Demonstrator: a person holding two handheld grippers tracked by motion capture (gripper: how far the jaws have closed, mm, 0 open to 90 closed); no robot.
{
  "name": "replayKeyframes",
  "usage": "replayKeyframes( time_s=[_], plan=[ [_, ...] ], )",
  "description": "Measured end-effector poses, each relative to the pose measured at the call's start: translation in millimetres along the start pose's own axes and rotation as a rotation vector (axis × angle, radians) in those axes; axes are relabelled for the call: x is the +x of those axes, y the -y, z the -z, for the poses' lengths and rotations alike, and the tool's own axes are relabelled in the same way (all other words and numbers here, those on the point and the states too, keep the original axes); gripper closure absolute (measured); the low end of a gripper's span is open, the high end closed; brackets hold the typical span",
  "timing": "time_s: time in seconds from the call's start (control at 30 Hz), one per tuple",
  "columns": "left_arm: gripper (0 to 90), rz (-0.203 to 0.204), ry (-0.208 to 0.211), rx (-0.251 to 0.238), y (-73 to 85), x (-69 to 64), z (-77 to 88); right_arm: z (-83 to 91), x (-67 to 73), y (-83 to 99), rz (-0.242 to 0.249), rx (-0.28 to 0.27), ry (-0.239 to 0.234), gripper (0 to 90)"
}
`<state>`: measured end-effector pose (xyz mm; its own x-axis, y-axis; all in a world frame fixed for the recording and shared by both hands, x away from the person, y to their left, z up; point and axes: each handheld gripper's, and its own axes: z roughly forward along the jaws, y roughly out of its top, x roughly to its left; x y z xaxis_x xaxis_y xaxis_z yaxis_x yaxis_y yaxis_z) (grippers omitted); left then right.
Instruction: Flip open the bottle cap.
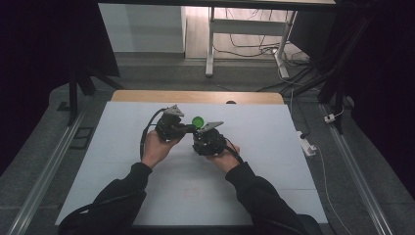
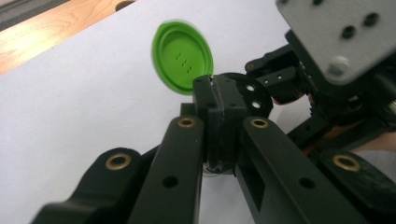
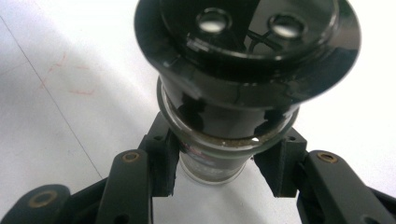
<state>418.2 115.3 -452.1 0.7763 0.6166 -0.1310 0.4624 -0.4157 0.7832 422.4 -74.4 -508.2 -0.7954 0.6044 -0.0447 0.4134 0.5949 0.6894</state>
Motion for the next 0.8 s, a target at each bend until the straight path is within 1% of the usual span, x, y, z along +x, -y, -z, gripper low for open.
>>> replayKeyframes(
  time_s=[0.07, 0.13, 0.23, 0.4, 0.5, 0.57, 0.63, 0.7, 0.8],
  plan=[
    [89.0, -0.007, -0.009, 0.004, -1.2, 0.5, 1.6, 0.0, -0.2, 0.0, 0.001, 0.0, -0.002, 52.4],
    [88.9, -0.005, -0.01, -0.004, -1.5, 0.4, 4.2, 0.2, -1.1, 0.1, 0.009, 0.004, -0.002, 52.4],
    [88.6, -0.008, -0.01, -0.006, -1.8, 0.2, 7.3, 0.2, -1.1, 0.1, 0.008, 0.003, -0.003, 52.3],
    [77.5, -0.009, -0.017, -0.007, 0.2, -1.7, 15.0, 0.1, -0.6, 0.1, 0.003, 0.0, -0.004, 52.2],
    [68.5, -0.006, -0.007, -0.015, 4.0, -3.1, 19.9, 0.1, -0.5, 0.3, 0.005, -0.002, -0.004, 52.2],
    [62.5, -0.006, -0.009, -0.014, 5.4, -3.9, 21.7, 0.1, -0.8, 0.7, 0.008, -0.004, -0.004, 52.1],
    [57.1, -0.012, -0.003, -0.013, 8.7, -5.8, 26.1, 0.0, -0.7, 0.8, 0.008, -0.006, -0.004, 52.1],
    [50.0, -0.016, 0.005, -0.007, 14.1, -8.7, 32.5, 0.0, -0.7, 0.9, 0.009, -0.006, -0.004, 52.1],
    [39.8, -0.019, 0.009, -0.009, 17.7, -10.5, 37.3, 0.0, -0.8, 0.9, 0.01, -0.006, -0.004, 52.1]
  ],
)
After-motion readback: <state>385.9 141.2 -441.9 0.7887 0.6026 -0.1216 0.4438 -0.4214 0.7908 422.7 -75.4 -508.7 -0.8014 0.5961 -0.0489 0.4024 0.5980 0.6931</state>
